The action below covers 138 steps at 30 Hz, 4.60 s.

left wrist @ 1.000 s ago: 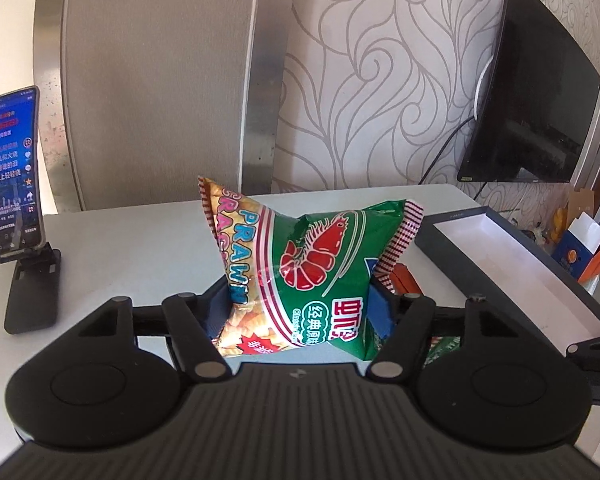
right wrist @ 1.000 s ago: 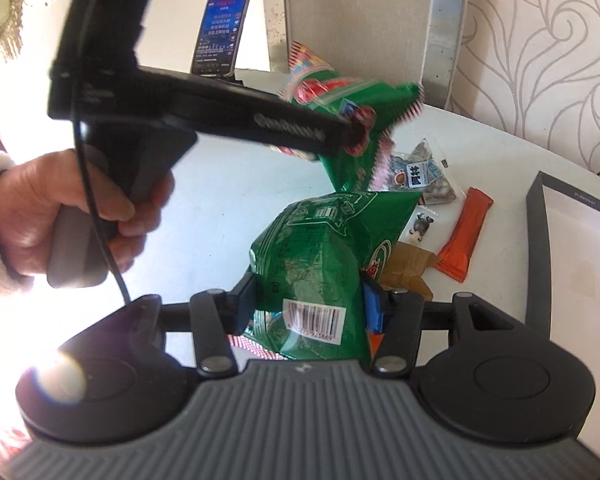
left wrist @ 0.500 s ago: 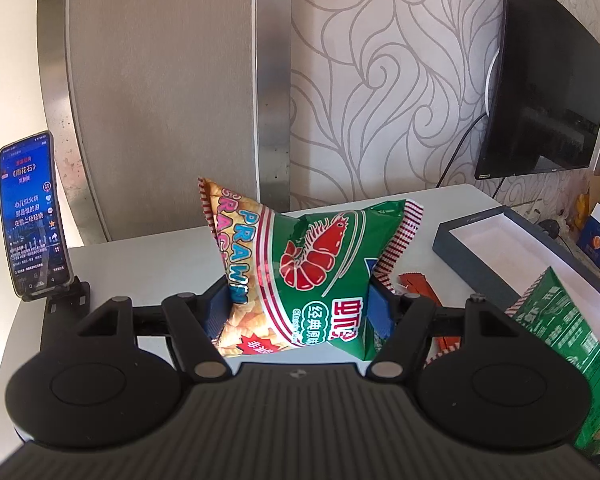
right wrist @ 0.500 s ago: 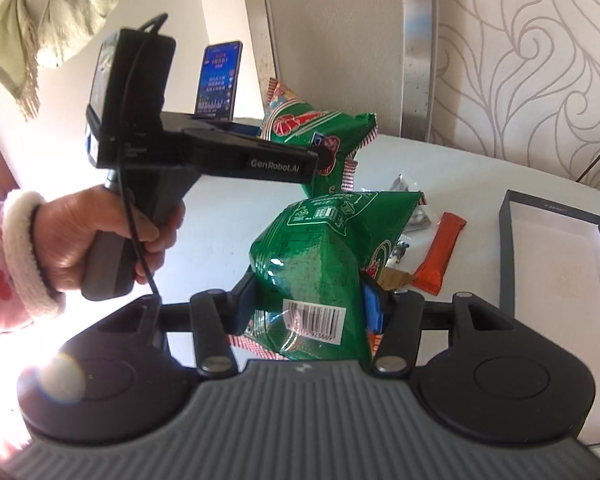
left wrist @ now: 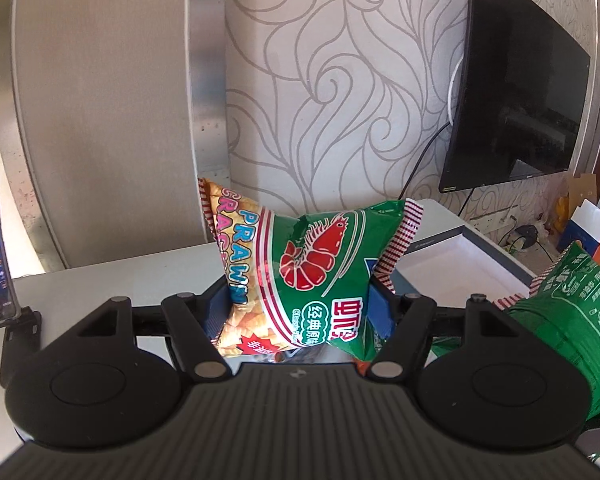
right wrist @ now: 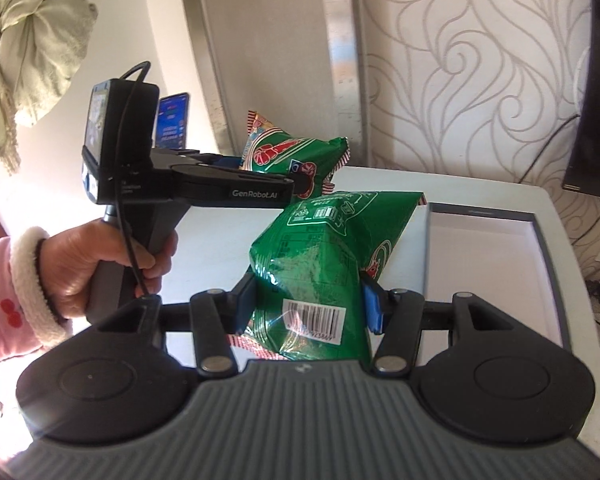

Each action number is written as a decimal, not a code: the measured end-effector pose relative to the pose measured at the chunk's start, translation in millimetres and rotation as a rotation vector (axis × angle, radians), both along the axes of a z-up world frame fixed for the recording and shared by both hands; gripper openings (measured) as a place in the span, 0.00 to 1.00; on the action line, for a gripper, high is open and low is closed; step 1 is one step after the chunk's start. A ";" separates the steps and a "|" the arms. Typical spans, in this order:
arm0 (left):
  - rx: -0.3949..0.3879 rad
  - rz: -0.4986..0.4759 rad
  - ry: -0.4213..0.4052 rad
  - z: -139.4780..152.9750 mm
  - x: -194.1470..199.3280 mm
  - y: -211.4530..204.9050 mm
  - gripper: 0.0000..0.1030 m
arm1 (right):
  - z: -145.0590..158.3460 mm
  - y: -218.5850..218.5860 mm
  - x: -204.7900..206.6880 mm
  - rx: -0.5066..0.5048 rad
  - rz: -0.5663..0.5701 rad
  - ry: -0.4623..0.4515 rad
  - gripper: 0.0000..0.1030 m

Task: Organize snacks
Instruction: 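Carry both bags into the dark box and open both grippers, then move left gripper to the pink candy stick while right gripper approaches the pastry bag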

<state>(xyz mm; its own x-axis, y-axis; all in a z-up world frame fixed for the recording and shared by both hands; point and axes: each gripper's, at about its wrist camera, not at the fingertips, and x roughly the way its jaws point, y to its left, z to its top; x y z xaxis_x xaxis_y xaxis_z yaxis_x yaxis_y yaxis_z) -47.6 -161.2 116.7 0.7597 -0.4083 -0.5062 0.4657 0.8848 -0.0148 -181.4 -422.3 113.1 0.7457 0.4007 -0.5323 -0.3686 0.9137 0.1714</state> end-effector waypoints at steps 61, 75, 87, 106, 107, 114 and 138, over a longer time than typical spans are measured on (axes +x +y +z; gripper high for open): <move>0.027 -0.223 0.039 -44.0 22.6 -203.7 0.92 | -53.2 -109.9 39.4 -0.334 -0.153 0.106 0.69; -0.029 -0.128 -0.016 -0.2 -25.6 -56.4 0.92 | -29.2 -44.5 2.8 -0.243 0.000 0.023 0.68; 0.007 -0.060 0.007 -18.6 -81.6 33.5 0.92 | -78.6 23.2 -12.1 -0.241 0.134 0.146 0.68; 0.116 -0.220 0.106 -83.7 -152.7 30.5 0.88 | -104.8 19.8 3.3 -0.289 0.087 0.213 0.41; 0.123 -0.237 0.117 -87.5 -153.5 27.7 0.81 | -105.0 19.0 2.9 -0.292 0.087 0.214 0.41; 0.148 -0.255 0.162 -107.6 -149.2 20.1 0.64 | -106.2 14.7 2.4 -0.289 0.084 0.215 0.41; 0.113 0.077 0.158 -105.7 -89.0 45.6 0.50 | -110.3 61.8 18.0 -0.355 0.141 0.176 0.52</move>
